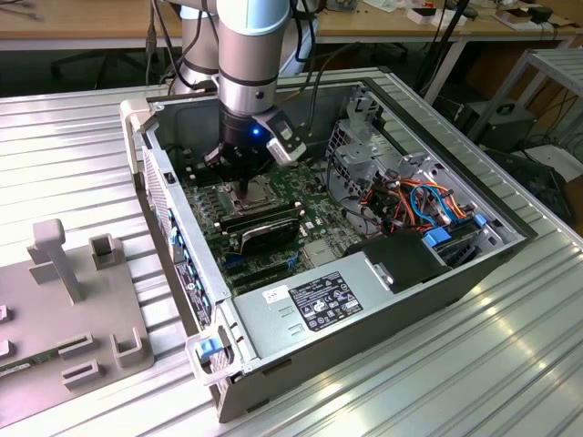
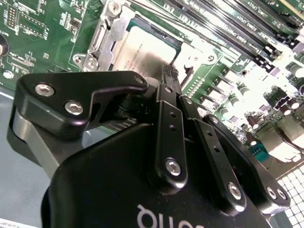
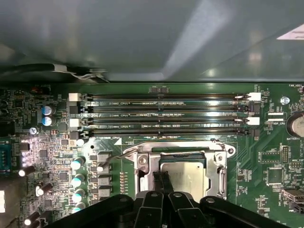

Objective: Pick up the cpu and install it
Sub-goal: 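Close the cpu cover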

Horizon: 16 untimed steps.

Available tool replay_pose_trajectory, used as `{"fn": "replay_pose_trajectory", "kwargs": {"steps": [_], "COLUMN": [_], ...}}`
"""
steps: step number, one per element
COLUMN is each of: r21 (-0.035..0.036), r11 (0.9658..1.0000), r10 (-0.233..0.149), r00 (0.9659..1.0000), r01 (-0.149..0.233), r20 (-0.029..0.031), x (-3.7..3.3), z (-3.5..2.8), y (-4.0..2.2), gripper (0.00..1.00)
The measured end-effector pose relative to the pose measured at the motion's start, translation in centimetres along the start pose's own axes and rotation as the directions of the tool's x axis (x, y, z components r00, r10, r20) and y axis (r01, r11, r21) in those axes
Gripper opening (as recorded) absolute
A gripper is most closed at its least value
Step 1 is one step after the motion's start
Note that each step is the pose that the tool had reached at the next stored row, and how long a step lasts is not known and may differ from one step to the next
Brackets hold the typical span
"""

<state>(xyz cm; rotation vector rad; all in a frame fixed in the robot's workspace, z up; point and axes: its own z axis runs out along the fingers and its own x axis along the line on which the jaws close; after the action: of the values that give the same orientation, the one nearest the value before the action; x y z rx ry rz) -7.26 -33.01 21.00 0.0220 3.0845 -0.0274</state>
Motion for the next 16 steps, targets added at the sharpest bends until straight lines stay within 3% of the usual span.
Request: {"fn": "replay_pose_trajectory", "kwargs": {"steps": [5, 16], "r21": [-0.0002, -0.0003], "r11": [1.0, 1.0], "r10": [0.0, 0.0], "r00": [1.0, 1.0], "r01": [0.0, 0.0], "r20": [0.0028, 0.0028], "x": [0.39, 0.43], "z": [-0.01, 0.18], "y": [0.0, 0.0], "gripper": [0.11, 0.11]}}
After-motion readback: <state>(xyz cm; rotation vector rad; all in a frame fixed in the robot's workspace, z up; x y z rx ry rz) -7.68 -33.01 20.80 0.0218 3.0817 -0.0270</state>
